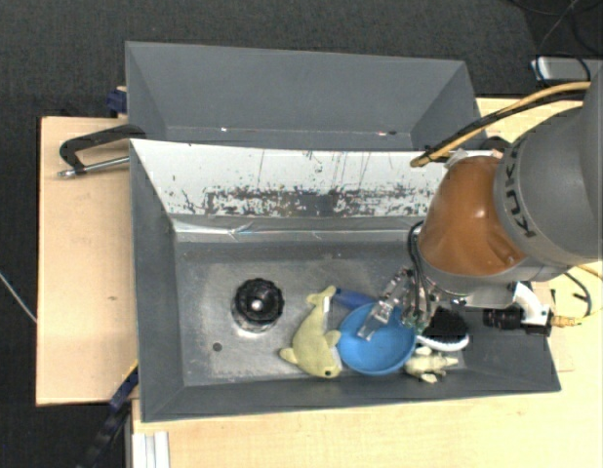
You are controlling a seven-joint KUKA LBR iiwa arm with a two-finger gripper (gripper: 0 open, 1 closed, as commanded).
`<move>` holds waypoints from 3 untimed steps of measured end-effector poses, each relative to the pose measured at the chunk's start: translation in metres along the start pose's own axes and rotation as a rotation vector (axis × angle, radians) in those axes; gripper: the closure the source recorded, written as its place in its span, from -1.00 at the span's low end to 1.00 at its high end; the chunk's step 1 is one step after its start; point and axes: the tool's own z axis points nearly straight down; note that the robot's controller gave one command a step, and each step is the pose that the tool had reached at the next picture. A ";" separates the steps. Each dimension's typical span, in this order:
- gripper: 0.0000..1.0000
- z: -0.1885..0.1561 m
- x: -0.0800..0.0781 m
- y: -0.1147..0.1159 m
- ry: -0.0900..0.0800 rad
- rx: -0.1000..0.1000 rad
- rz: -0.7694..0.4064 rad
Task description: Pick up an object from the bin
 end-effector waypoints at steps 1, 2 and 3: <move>1.00 -0.022 -0.001 0.002 -0.005 -0.002 -0.002; 1.00 -0.051 -0.002 0.003 -0.006 -0.002 -0.004; 1.00 -0.112 -0.003 0.004 -0.007 -0.003 -0.006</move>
Offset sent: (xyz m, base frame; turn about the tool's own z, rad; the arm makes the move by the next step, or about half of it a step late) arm -0.0001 0.0001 0.0204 0.0000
